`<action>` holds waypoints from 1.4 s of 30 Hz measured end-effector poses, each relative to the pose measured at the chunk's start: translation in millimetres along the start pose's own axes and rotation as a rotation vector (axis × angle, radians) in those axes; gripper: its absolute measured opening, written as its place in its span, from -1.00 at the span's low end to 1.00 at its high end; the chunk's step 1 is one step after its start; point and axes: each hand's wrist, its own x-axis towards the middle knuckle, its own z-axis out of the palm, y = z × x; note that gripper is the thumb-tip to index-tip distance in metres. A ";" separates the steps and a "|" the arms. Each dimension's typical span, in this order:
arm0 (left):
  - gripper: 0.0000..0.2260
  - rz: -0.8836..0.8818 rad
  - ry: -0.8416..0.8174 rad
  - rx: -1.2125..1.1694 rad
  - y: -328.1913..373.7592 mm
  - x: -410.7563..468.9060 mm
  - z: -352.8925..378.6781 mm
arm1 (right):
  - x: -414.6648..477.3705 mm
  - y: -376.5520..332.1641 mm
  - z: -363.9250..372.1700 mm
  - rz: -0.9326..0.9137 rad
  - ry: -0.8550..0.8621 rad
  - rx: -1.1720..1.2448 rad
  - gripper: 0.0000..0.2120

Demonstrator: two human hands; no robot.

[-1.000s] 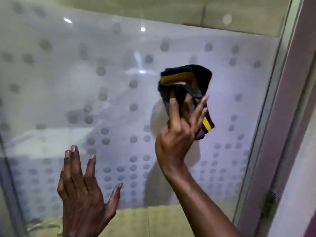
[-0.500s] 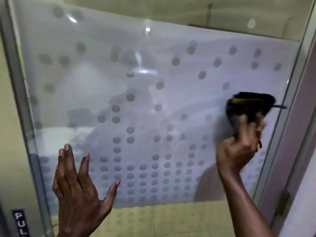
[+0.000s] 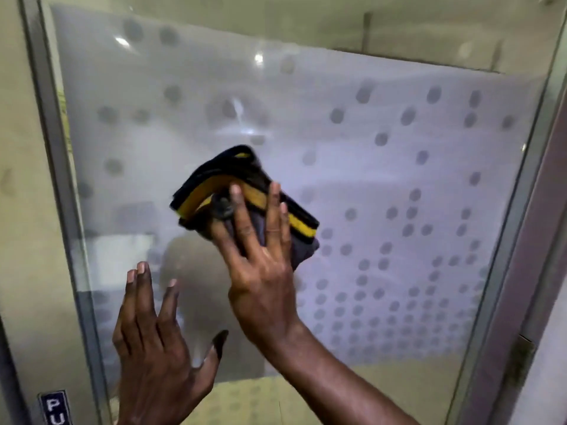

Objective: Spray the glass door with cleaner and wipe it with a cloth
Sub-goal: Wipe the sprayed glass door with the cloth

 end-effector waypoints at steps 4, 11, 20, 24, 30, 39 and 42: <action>0.06 -0.023 0.001 0.001 -6.2 -0.3 -0.8 | -19.7 20.0 -5.3 -0.262 -0.139 -0.086 -0.46; 0.09 0.003 0.031 -0.018 -17.3 6.6 -7.7 | 17.2 138.7 -73.4 0.441 0.246 -0.173 -0.13; 0.17 -0.033 -0.016 -0.008 -40.1 5.8 -1.5 | 89.3 113.8 -67.8 0.941 0.480 0.024 -0.25; 0.16 -0.039 -0.028 -0.027 -40.5 4.9 -1.1 | 106.3 47.8 -39.6 0.678 0.350 0.089 -0.23; 0.19 -0.005 0.020 -0.110 -42.5 6.0 -3.0 | 137.4 -27.6 -9.9 0.202 0.095 0.065 -0.16; 0.20 -0.046 -0.004 -0.054 -56.3 -13.1 -2.8 | 5.2 -33.1 15.3 -0.216 -0.192 0.121 -0.44; 0.19 -0.028 0.002 -0.066 -54.6 -17.4 -5.0 | -61.0 -23.3 16.8 -0.209 -0.262 0.042 -0.42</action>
